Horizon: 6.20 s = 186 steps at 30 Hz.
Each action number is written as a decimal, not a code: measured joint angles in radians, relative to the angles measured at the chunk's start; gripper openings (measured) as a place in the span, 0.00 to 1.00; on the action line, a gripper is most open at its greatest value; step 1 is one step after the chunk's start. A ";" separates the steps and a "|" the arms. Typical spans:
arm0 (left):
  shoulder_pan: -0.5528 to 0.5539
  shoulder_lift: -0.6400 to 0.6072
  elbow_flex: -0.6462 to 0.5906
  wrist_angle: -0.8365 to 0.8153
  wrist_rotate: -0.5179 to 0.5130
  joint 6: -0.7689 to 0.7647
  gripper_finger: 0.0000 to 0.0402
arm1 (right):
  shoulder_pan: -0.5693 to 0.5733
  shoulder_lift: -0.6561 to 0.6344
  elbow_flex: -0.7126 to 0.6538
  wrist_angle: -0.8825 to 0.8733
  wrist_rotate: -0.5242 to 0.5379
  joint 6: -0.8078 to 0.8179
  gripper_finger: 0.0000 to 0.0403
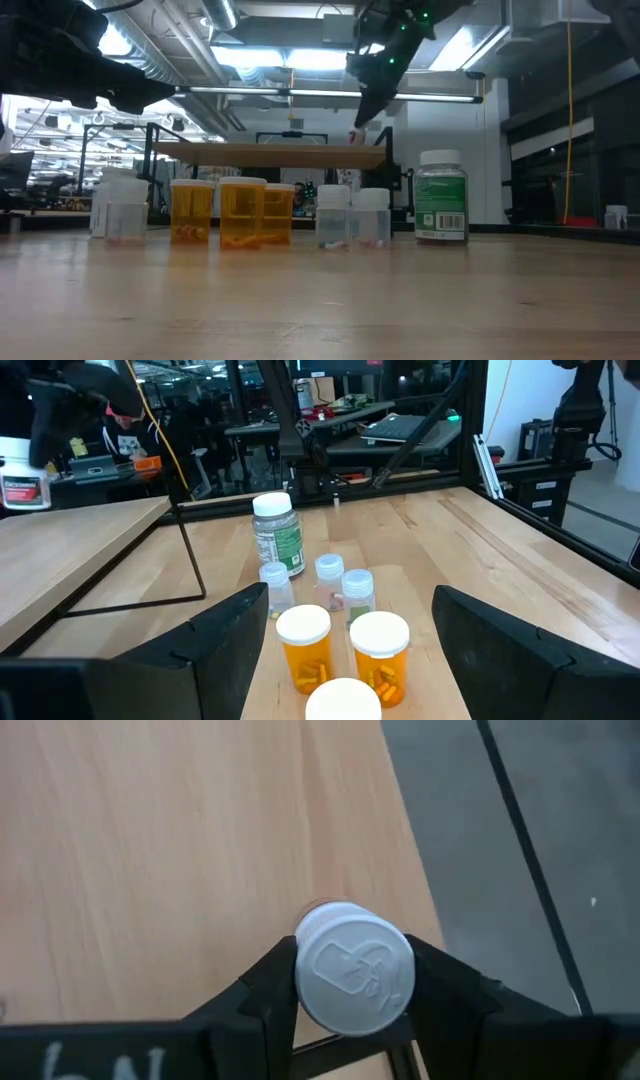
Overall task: Pick and place medicine bottles onto shelf by color
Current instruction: Put the white pill bottle on the shelf
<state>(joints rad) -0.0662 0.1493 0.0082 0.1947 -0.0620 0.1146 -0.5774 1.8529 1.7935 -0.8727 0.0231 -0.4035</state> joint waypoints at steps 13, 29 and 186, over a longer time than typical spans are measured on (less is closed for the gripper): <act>0.000 0.000 0.000 0.000 0.000 -0.001 0.69 | 0.002 0.010 0.015 -0.047 0.001 0.007 0.61; 0.000 0.000 0.000 0.000 0.000 -0.028 0.69 | 0.091 0.011 0.316 -0.429 -0.007 0.150 0.74; 0.981 1.385 1.549 -1.280 -0.064 -0.022 0.40 | 0.583 -0.199 -0.281 -0.208 0.011 0.608 0.74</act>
<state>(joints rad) 0.9152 1.5343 1.5574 -1.0856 -0.1255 0.0928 0.0051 1.6539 1.5124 -1.0805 0.0341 0.2043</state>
